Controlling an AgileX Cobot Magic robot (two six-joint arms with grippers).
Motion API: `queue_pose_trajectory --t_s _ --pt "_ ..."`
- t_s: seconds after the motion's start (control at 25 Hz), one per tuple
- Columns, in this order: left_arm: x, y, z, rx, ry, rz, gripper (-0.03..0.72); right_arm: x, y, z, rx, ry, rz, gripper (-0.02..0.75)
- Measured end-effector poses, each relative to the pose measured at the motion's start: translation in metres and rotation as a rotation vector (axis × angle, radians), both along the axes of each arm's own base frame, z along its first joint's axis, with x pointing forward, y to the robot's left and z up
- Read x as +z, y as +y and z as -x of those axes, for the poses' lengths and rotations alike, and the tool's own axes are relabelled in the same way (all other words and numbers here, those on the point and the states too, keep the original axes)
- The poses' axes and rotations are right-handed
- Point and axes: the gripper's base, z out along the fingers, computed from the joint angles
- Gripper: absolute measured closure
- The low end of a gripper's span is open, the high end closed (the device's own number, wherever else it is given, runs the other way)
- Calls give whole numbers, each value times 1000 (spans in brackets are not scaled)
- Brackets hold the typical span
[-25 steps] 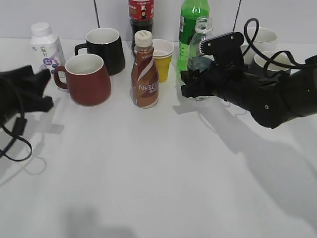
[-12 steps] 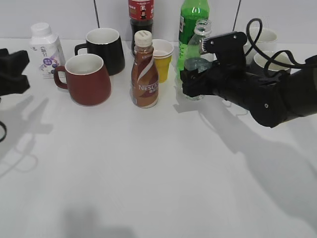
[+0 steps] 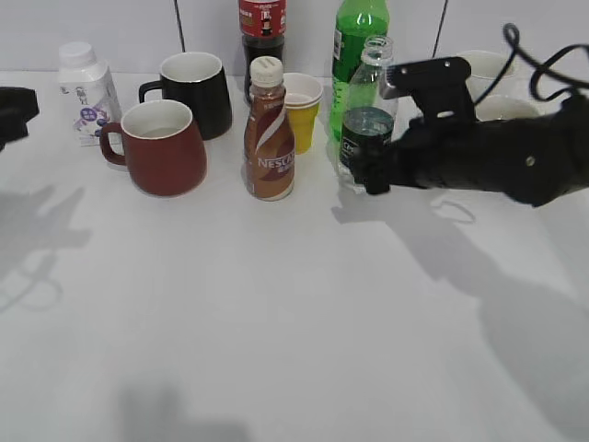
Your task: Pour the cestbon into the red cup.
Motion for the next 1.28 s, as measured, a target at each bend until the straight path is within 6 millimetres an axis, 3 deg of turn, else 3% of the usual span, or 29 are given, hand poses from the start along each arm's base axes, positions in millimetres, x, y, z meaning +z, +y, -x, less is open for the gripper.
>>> queue_pose_trajectory --t_s 0.16,0.32,0.64,0.84,1.0,1.28 --pt "21 -3 -7 -13 185 -48 379 5 -5 14 -2 177 49 133" --pt "40 -2 0 -24 444 -109 379 15 -12 32 11 338 121 145" --pt "48 5 46 -55 897 -178 424 61 -35 85 98 596 287 149" --pt "58 17 97 -64 835 -163 434 87 -58 133 123 657 319 149" --pt "71 30 146 -69 638 -119 435 99 -79 175 128 621 311 149" --pt "86 51 208 -36 286 -84 435 112 -114 245 129 444 246 149"
